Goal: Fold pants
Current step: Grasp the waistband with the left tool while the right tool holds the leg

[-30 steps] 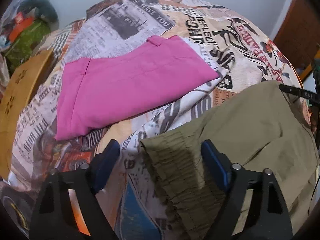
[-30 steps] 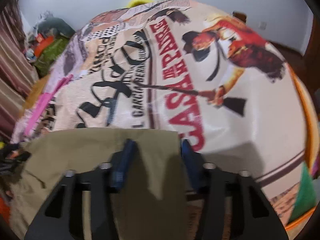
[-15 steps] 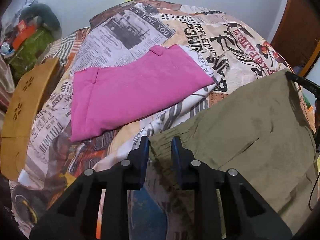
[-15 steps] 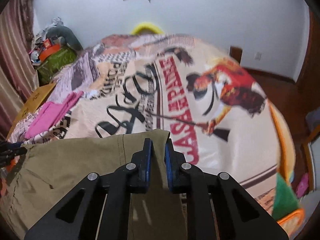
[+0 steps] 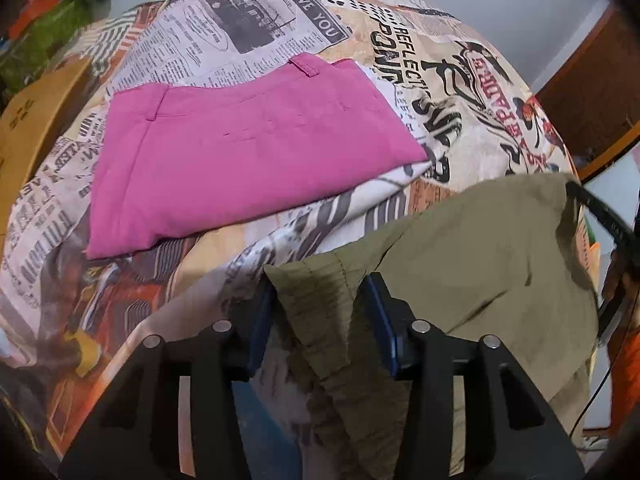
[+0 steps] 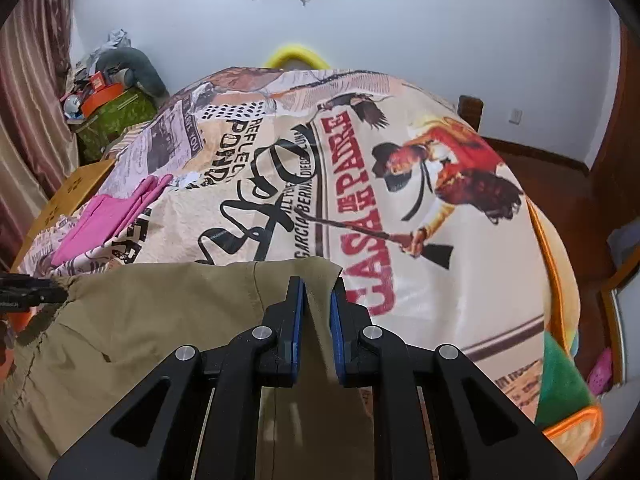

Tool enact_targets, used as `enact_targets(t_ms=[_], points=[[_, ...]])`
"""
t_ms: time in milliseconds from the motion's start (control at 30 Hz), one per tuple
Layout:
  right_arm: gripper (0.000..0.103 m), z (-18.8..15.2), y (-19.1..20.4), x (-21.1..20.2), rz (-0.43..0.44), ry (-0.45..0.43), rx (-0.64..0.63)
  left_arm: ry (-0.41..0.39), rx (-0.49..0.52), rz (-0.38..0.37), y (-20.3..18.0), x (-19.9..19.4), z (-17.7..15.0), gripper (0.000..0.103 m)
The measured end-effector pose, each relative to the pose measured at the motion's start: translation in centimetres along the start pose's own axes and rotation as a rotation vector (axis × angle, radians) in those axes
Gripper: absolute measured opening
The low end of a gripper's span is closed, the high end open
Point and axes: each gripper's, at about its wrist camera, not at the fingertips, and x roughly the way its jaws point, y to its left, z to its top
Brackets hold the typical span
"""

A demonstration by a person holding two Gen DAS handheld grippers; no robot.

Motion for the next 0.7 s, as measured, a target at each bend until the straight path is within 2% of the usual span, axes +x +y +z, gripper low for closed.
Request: enact_targets(t_ms=[133, 233, 300, 533, 700], points=[[0.011, 0.2, -0.3, -0.3, 0.003, -0.005, 0.014, -0.012, 0.050, 0.037, -0.8, 0.4, 0.2, 0.045], [0.011, 0.7, -0.1, -1.2, -0.006, -0.025, 0.005, -0.041, 0.086, 0.112, -1.8, -0.2, 0.1, 0.035], [0.011, 1.0, 0.1, -2.0, -0.016, -0.048, 0.002, -0.079, 0.112, 0.189, -2.6, -1.2, 0.2, 0.010], [0.011, 3.8, 1.3, -7.3, -0.029, -0.205, -0.035, -0.242, 0.188, 0.213, -4.5, -6.9, 1.0, 0.008], [0.011, 5.6, 1.6, -11.0, -0.028, -0.291, -0.015, -0.345, 0.184, 0.191, -5.4, -11.6, 1.6, 0.008]])
